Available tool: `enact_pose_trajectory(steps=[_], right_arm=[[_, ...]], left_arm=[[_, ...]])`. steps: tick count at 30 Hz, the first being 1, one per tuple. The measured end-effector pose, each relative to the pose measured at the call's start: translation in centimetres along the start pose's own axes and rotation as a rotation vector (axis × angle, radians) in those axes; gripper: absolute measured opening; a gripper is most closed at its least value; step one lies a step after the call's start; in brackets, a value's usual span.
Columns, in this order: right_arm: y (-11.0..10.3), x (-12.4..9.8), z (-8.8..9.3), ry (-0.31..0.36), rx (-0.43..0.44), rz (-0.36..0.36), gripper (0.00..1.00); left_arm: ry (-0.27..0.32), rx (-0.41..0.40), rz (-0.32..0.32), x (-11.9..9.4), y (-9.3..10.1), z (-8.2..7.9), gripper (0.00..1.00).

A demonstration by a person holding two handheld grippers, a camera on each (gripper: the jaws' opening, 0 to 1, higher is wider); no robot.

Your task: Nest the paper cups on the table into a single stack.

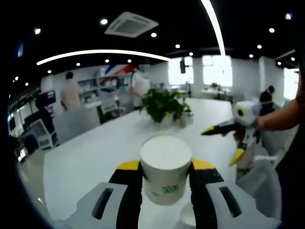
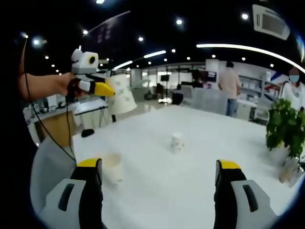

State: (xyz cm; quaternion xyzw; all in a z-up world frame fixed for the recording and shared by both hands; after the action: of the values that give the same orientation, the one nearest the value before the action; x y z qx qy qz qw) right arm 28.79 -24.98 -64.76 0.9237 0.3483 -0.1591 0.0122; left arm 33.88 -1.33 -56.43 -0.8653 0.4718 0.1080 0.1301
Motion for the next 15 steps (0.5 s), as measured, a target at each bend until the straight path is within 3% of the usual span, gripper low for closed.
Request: enact_pose_trajectory(steps=[9, 15], right_arm=[[-0.2, 0.0, -0.1, -0.003, -0.009, -0.013, 0.96], [-0.3, -0.1, -0.3, -0.004, -0.018, -0.023, 0.95]], left_arm=[[0.005, -0.004, 0.017, -0.4, 1.6, -0.1, 0.36], [-0.012, -0.006, 0.032, -0.4, 2.6, 0.8, 0.37]])
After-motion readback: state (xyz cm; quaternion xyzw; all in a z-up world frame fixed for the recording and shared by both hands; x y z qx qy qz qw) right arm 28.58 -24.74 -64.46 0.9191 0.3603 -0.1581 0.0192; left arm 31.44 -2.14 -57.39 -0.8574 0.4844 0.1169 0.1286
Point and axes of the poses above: the point that each gripper's makers call its tool centre point, and the gripper's own axes: x roughly forward along the fingers, y roughly to its right, z roughly out of its underside, the point moved 6 cm from there along -x, roughly backward along the fingers, and after that the axes turned 5 degrees about x, right-handed, at the moved point
